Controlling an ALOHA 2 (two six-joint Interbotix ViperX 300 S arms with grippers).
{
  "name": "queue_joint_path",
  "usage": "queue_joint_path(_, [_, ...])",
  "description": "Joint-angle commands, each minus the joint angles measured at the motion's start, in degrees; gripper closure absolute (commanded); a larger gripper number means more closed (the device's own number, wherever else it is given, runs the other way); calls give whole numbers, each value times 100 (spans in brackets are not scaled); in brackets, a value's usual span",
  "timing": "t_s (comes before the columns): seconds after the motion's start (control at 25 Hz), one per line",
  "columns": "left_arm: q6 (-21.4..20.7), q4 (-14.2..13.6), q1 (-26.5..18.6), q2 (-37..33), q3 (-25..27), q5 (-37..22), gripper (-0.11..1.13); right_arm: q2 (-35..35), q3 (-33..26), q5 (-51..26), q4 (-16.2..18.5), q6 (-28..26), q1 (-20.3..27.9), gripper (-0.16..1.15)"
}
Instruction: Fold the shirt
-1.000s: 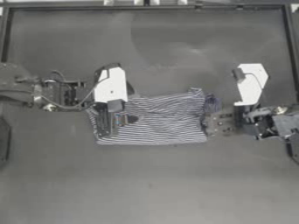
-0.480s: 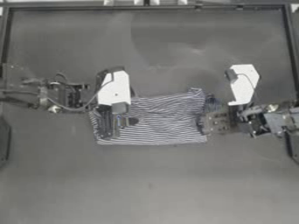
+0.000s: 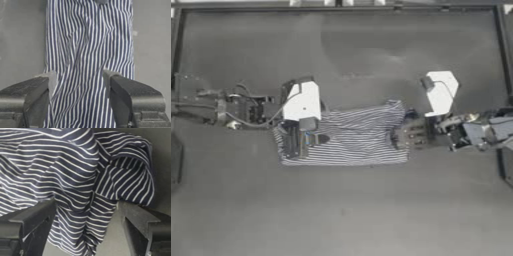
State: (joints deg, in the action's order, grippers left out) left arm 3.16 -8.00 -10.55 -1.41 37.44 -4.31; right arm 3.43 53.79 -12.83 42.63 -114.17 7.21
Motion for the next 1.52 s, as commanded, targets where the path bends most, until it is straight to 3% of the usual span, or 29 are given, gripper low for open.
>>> queue_joint_path(0.04, [0, 0, 0, -114, -70, 35, 12, 0, -62, 35, 35, -18, 18, -1])
queue_joint_path(0.16, [9, 9, 0, -114, -70, 35, 12, 0, -97, 35, 70, -18, 18, 6])
queue_joint_path(0.24, [9, 9, 0, -114, -70, 35, 12, -9, -123, 35, 88, -18, 18, 20])
queue_joint_path(0.32, [9, 9, 0, -114, -70, 44, 12, -35, -149, 79, 141, -18, 18, 46])
queue_joint_path(0.44, [18, 9, 0, -105, -62, 35, 12, -132, -149, 255, 237, -9, 18, 99])
queue_joint_path(0.48, [18, 9, 0, -97, -62, 35, 12, -158, -149, 316, 246, -9, 18, 109])
queue_joint_path(0.52, [18, 9, 9, -79, -62, 44, 12, -176, -149, 343, 255, -9, 18, 109])
queue_joint_path(0.68, [18, 18, 53, 70, -141, 44, 12, -193, -176, 369, 264, 0, -9, 89])
queue_joint_path(1.04, [26, 18, 123, 563, -176, 483, 12, -167, -255, 343, 281, 26, -105, 96])
queue_joint_path(1.52, [0, -9, 88, 1477, -545, 483, 12, 185, -378, 79, 264, 123, -325, 96])
